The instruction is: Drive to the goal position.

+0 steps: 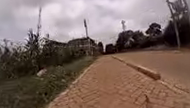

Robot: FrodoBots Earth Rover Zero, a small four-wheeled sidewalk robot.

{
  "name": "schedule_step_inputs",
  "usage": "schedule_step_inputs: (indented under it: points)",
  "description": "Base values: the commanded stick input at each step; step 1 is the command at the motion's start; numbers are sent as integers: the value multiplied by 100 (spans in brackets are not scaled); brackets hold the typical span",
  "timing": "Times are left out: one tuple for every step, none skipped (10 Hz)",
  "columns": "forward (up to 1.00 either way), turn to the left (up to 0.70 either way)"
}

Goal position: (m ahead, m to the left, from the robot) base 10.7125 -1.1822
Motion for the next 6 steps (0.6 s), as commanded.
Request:
schedule_step_inputs:
  points:
    - [70, 0]
    - [70, 0]
    - [70, 0]
    - [70, 0]
    - [70, 0]
    - [70, 0]
